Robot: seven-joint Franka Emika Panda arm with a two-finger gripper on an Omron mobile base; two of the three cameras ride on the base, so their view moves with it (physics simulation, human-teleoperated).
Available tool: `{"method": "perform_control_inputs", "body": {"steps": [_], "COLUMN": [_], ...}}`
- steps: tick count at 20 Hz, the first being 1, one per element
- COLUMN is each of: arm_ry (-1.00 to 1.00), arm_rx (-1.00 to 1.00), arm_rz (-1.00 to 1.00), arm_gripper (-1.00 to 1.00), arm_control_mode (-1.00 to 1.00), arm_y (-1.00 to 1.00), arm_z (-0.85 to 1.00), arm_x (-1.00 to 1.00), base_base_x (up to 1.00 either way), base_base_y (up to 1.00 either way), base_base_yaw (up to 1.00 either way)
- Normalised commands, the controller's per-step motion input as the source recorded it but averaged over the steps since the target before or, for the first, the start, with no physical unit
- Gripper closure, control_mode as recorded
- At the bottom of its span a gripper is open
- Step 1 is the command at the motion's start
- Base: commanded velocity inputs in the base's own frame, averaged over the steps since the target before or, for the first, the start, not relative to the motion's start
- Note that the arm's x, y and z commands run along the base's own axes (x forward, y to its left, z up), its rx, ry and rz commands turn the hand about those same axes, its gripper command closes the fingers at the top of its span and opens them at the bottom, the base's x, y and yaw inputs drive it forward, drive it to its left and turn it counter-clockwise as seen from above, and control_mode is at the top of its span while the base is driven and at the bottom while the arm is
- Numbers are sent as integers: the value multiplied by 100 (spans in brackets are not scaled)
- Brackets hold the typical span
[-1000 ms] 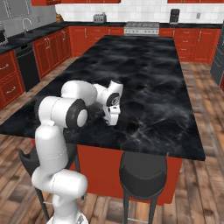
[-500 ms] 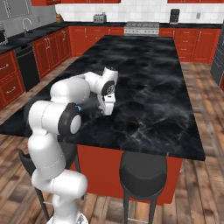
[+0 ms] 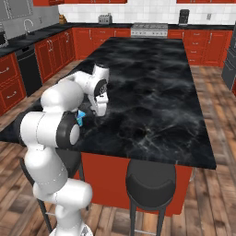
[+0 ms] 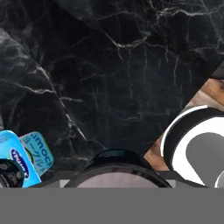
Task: Stack the yogurt containers by placing the smaller containers on top of the larger containers.
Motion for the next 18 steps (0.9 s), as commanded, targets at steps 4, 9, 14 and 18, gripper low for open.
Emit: {"method": "perform_control_inputs", "body": {"steps": [4,9,14,18], "arm_ry": [1,0,-4,-8], "arm_rx": [0,0,0,0], "arm_rz": [11,9,9,8], "arm_gripper": [100,100,100,100], "arm_control_mode": [-100,-100,-100,-100], "arm_y": [65,55,33,26], "arm_z": [22,18,9,0], "arm_x": [0,0,6,27], "base_base_x": [0,0,0,0], "base_base_y": [0,0,0,0], "base_base_yaw": [0,0,0,0]}}
